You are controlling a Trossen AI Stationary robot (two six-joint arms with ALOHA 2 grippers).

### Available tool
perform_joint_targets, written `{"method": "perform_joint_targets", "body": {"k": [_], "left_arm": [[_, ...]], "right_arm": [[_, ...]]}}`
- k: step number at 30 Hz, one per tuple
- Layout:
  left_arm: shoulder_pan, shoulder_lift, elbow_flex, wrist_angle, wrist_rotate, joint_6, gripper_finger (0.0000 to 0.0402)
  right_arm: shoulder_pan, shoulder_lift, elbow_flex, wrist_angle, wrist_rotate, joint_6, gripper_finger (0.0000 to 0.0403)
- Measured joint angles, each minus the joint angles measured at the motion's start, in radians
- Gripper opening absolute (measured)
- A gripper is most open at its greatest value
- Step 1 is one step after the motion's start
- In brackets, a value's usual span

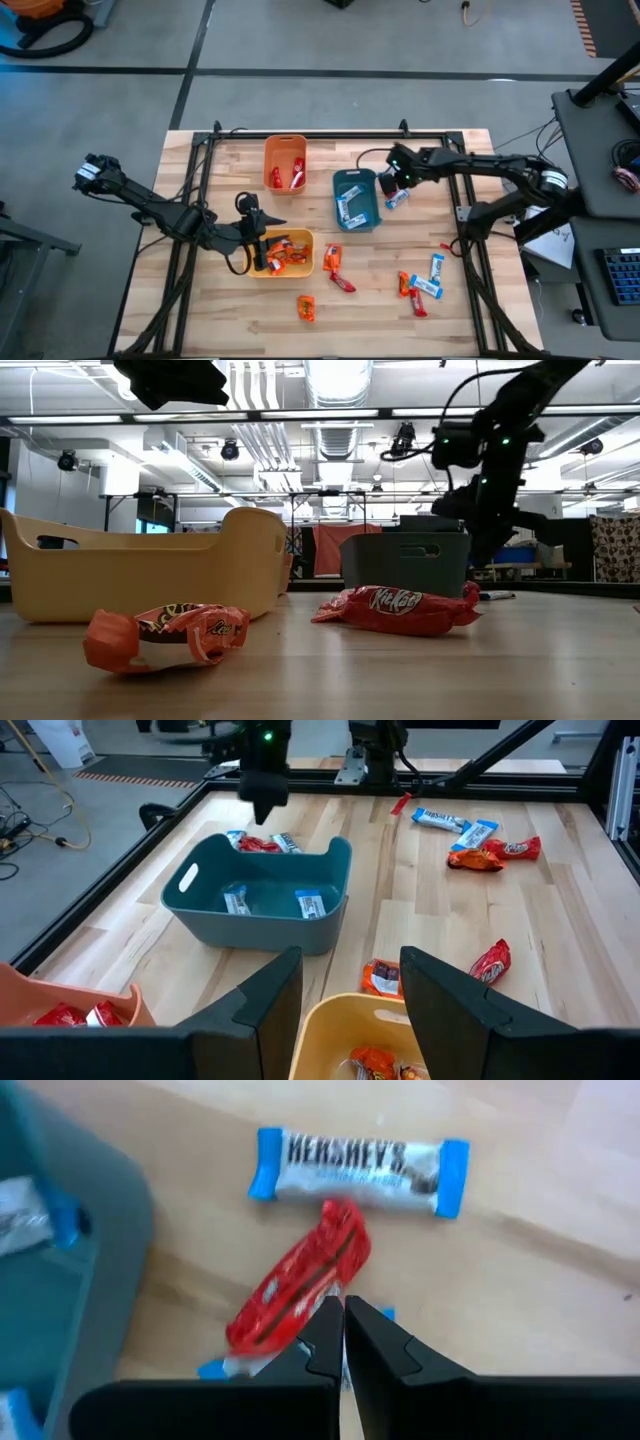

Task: Organize candy in baskets
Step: Put the red chocolate into the orange bin

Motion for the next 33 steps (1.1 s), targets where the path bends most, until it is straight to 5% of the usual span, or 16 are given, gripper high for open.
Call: {"method": "perform_joint_targets", "body": {"k": [8, 23, 33], "left_arm": [[0.000, 0.000, 0.000, -0.002, 0.000, 0.006, 0.0154], [0.000, 0.015, 0.000, -0.003, 0.000, 0.022, 0.0154], [0.000, 0.041, 0.000, -0.001, 0.000, 0.021, 0.0154]], "right_arm": [[-0.001, 0.124, 0.095, -0.051, 0.006, -0.013, 0.0041], [-0.001, 0.161, 0.085, 0.004, 0.011, -0.012, 0.0230], [-0.001, 0.226, 0.066, 0.037, 0.050, 0.013, 0.0216]]}}
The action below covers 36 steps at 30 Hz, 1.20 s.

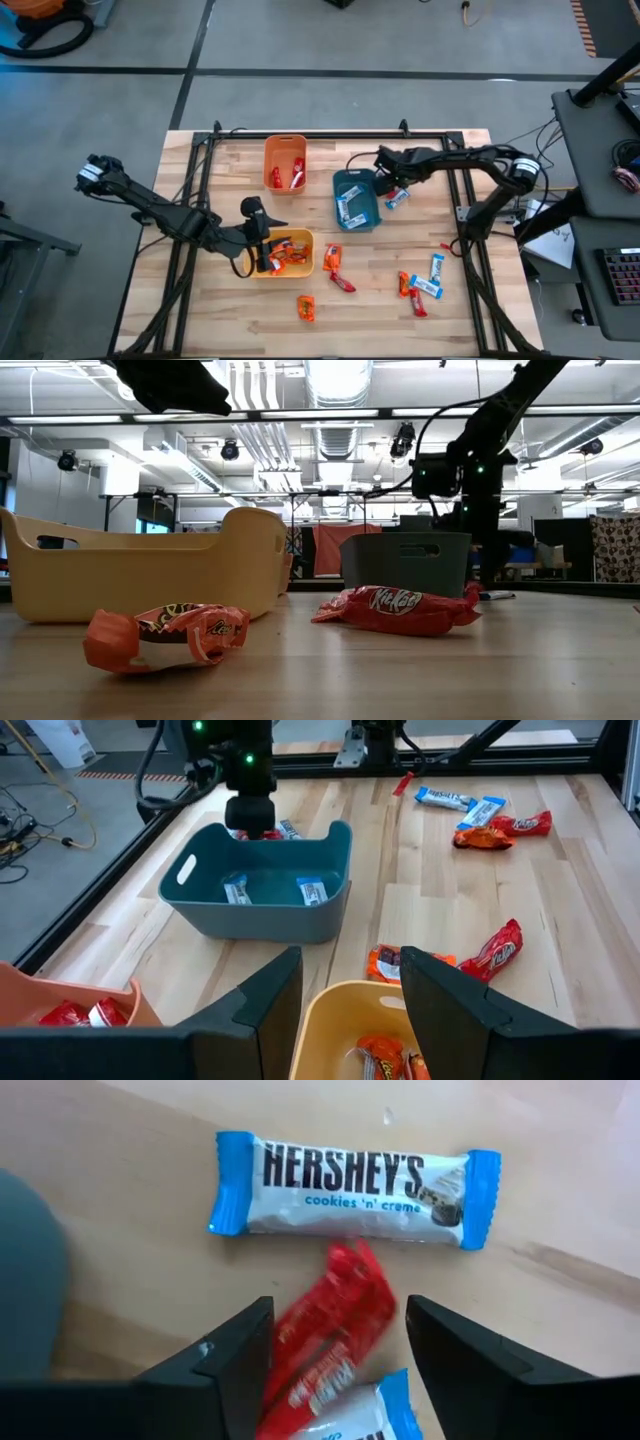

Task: Organize candy in baskets
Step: Put the red chocolate into the orange bin

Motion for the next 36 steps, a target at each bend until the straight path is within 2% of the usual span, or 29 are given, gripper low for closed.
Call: {"method": "perform_joint_targets", "body": {"k": [4, 8, 13, 16, 19, 21, 28, 32, 36], "left_arm": [[0.000, 0.000, 0.000, 0.001, 0.000, 0.000, 0.0154], [0.000, 0.000, 0.000, 0.001, 0.000, 0.000, 0.0154], [0.000, 0.000, 0.000, 0.001, 0.000, 0.000, 0.0154], [0.000, 0.000, 0.000, 0.015, 0.000, 0.000, 0.0154], [0.000, 0.000, 0.000, 0.057, 0.011, 0.008, 0.0154], [0.000, 0.005, 0.000, 0.106, 0.059, 0.036, 0.0154], [-0.001, 0.066, 0.000, 0.341, 0.369, 0.228, 0.0154], [0.001, 0.109, 0.000, 0.430, 0.378, 0.284, 0.0154], [0.011, 0.151, 0.000, 0.499, 0.370, 0.312, 0.0154]], "right_arm": [[0.000, 0.035, 0.001, 0.016, 0.002, 0.001, 0.0188], [0.001, 0.044, 0.003, 0.018, -0.001, 0.000, 0.0137], [0.000, 0.012, -0.002, 0.005, 0.011, 0.006, 0.0067], [0.000, -0.030, -0.003, -0.006, 0.014, 0.005, 0.0042], [0.000, -0.093, -0.003, -0.029, 0.015, -0.006, 0.0035], [0.000, -0.148, -0.003, -0.033, 0.015, -0.021, 0.0038], [0.089, -0.395, -0.003, 0.003, 0.014, -0.103, 0.0043], [0.219, -0.520, -0.003, 0.046, 0.014, -0.177, 0.0037], [0.377, -0.599, -0.033, 0.203, 0.014, -0.230, 0.0036]]}}
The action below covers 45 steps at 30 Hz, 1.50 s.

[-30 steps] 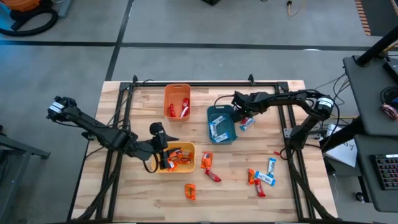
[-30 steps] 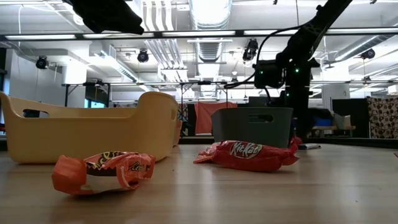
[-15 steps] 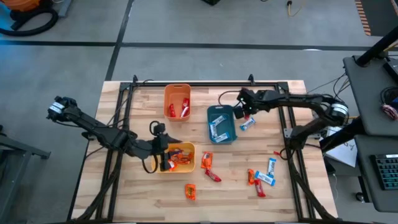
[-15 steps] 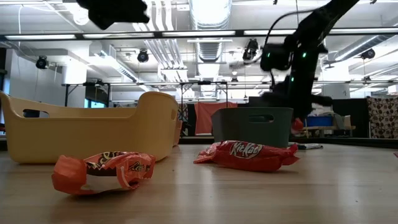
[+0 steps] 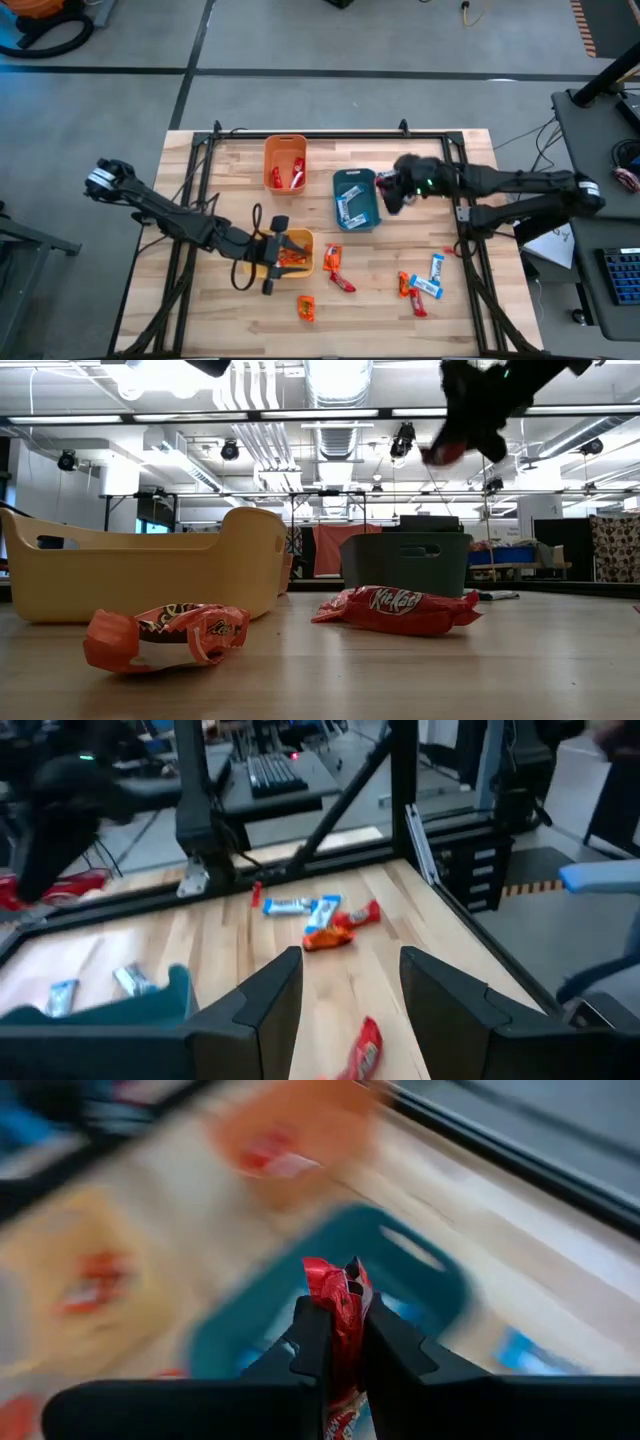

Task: Organize candy in baskets
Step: Put the red chocolate into the orange bin

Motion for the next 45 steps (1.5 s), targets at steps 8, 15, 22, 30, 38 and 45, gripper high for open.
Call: {"method": "perform_joint_targets", "body": {"k": [8, 15, 22, 30, 38, 45], "left_arm": [[0.039, 0.062, 0.000, 0.171, -0.001, 0.044, 0.0154], [0.091, 0.124, 0.000, 0.315, -0.002, 0.073, 0.0173], [0.095, 0.223, 0.000, 0.463, -0.001, 0.194, 0.0224], [0.134, 0.308, 0.000, 0.548, 0.000, 0.232, 0.0249], [0.178, 0.363, 0.000, 0.609, 0.015, 0.223, 0.0249], [0.198, 0.381, 0.000, 0.619, 0.035, 0.220, 0.0221]], "right_arm": [[0.286, 0.033, -0.049, 0.347, -0.003, -0.194, 0.0034], [0.406, 0.181, -0.049, 0.547, -0.003, -0.366, 0.0034], [0.416, 0.301, -0.049, 0.644, -0.003, -0.376, 0.0034], [0.416, 0.351, -0.047, 0.689, -0.011, -0.367, 0.0034], [0.418, 0.350, -0.047, 0.698, -0.031, -0.359, 0.0034], [0.418, 0.350, -0.047, 0.698, -0.032, -0.356, 0.0034]]}}
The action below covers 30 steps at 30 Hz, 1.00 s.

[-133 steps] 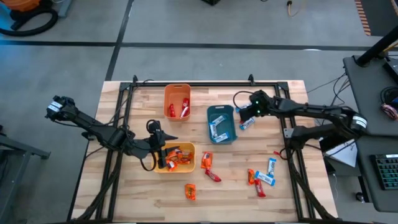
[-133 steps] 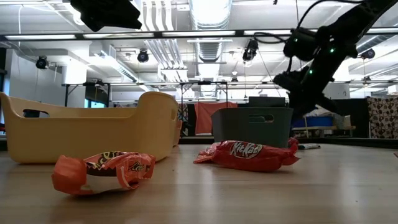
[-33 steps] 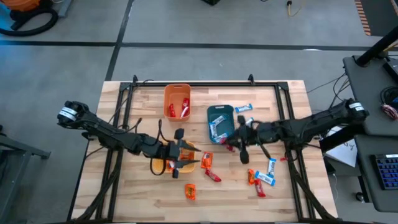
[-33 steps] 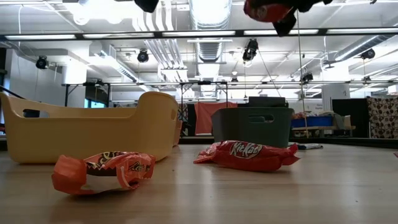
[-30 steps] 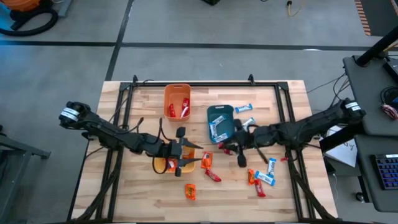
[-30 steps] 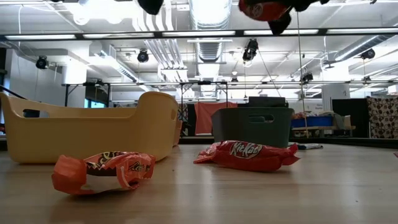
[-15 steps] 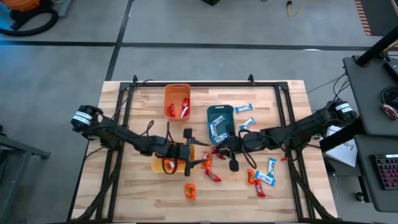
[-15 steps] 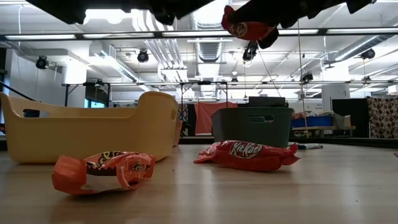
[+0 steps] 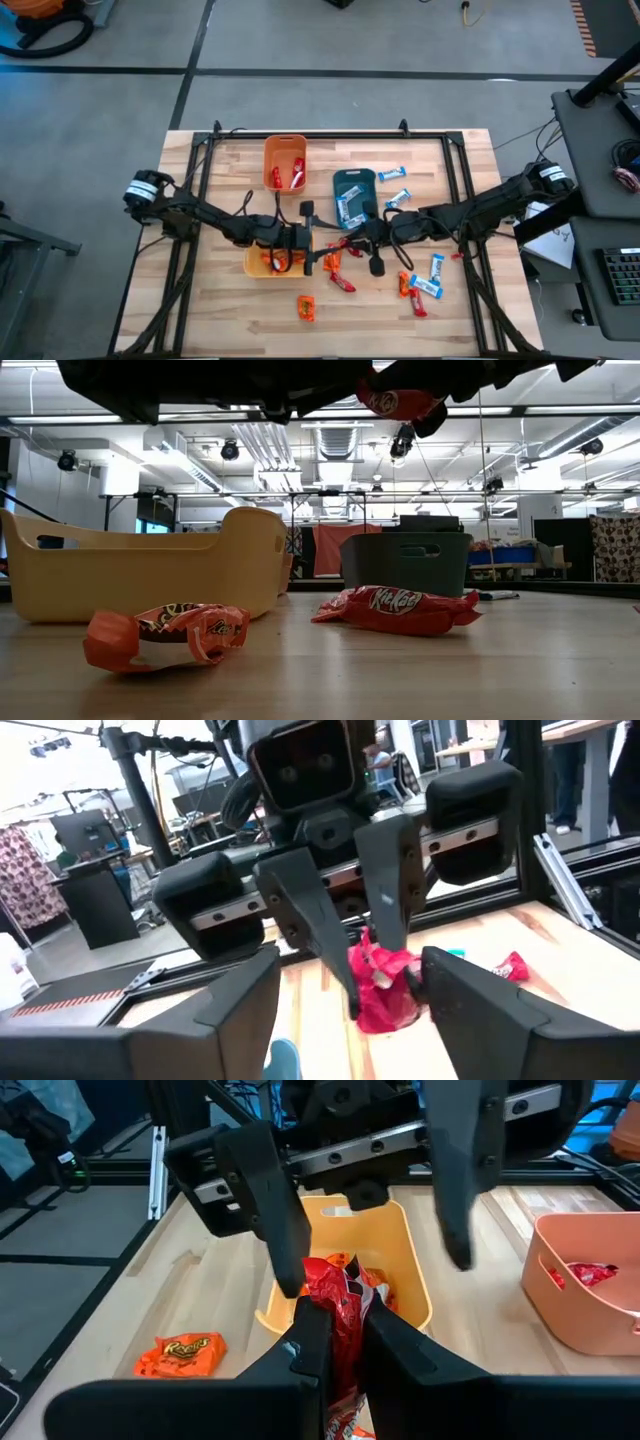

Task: Organize candy in baskets
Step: Put the red chocolate into the orange bin

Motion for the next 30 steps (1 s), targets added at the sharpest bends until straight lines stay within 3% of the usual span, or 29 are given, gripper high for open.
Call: {"method": "perform_joint_targets", "body": {"k": [17, 22, 30], "left_arm": [[0.006, 0.002, 0.000, -0.011, 0.028, 0.006, 0.0009], [0.006, 0.002, 0.000, -0.011, 0.023, 0.006, 0.0002], [0.001, -0.009, 0.000, -0.017, 0.044, 0.014, 0.0000]], "right_arm": [[0.000, 0.000, 0.000, 0.005, 0.003, 0.000, 0.0034], [0.000, 0.000, 0.000, 0.005, 0.005, 0.040, 0.0043], [0.000, 0.000, 0.002, -0.004, -0.006, 0.074, 0.0126]]}}
